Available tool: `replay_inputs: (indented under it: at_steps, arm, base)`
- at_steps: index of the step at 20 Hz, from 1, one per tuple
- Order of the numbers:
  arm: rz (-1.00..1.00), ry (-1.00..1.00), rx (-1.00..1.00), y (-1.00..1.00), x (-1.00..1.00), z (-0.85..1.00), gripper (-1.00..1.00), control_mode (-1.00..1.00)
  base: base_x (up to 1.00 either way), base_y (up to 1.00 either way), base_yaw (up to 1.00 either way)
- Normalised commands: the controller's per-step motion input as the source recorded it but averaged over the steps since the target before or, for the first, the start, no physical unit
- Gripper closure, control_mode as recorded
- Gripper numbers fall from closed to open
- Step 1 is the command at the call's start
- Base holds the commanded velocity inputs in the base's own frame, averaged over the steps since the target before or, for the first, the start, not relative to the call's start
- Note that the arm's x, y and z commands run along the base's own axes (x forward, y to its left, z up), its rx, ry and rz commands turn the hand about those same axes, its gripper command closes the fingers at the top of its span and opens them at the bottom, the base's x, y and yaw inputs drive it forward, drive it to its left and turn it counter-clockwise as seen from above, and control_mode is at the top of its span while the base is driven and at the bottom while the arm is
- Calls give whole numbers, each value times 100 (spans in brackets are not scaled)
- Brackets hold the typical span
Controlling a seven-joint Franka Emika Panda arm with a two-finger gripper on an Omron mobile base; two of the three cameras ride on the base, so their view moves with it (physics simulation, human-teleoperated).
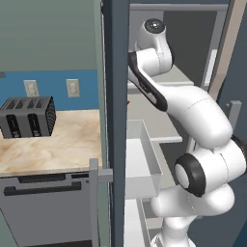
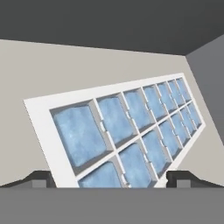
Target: Open the freezer door, pick up the ice cube tray from the freezer, and place it on the dining counter.
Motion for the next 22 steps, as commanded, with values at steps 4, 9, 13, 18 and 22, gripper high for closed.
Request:
replay_inputs:
  at_steps: [4, 9, 13, 18, 22]
  arm:
    - [2, 0, 0, 0, 14, -10, -100, -100]
    - [2, 0, 0, 0, 15, -15, -100, -100]
    - [2, 0, 0, 0, 16, -15, -100, -100]
    - [1, 0, 0, 0, 14, -16, -100, -100]
    - [1, 0, 0, 0, 13, -16, -100, -100]
  base:
    - [0, 0, 0]
    - [0, 0, 0]
    - [0, 0, 0]
    - [0, 0, 0]
    - [0, 0, 0]
